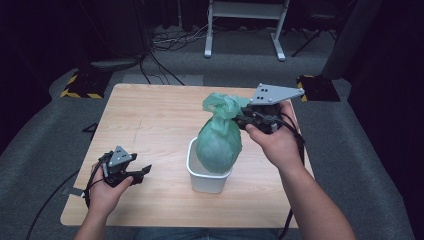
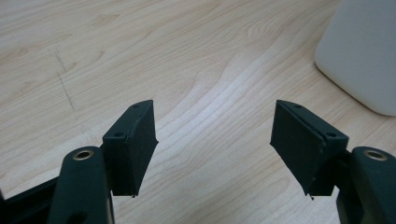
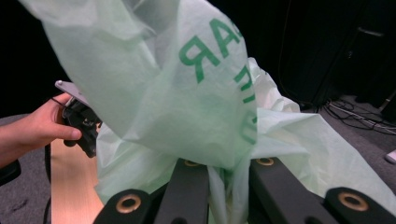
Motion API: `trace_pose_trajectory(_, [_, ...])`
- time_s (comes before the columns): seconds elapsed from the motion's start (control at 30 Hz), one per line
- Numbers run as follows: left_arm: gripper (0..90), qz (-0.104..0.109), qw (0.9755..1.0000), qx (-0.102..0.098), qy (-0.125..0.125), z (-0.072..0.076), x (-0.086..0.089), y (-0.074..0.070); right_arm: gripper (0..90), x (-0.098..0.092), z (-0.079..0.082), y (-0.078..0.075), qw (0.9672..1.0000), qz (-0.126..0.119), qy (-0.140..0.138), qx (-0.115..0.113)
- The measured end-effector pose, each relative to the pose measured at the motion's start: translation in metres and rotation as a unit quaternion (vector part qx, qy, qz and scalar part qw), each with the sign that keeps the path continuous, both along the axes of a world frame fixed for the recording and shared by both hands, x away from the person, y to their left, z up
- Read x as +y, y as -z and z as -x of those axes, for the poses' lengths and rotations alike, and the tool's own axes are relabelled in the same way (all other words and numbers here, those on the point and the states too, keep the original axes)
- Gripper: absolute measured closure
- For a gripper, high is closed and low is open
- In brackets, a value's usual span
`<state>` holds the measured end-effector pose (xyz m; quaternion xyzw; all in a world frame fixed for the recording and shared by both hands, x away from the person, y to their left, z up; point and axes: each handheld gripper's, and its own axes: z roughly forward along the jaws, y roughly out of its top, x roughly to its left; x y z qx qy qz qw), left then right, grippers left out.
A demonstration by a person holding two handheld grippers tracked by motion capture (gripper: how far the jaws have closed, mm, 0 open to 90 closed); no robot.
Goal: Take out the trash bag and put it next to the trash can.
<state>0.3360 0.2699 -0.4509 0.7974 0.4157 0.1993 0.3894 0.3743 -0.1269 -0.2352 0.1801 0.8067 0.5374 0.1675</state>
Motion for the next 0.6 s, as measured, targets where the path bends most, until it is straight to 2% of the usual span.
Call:
trace_pose_trajectory(0.4, [31.3, -0.013, 0.9997, 0.018, 0.008, -0.007, 0.002, 0.008, 89.3, -0.031, 0.008, -0.022, 0.9988, -0.015, 0.039, -0.025])
trace_pose_trajectory(0.6, [31.1, -0.012, 0.9996, 0.026, 0.008, -0.010, 0.003, 0.010, 89.3, -0.049, 0.008, -0.023, 0.9969, -0.008, 0.072, -0.031])
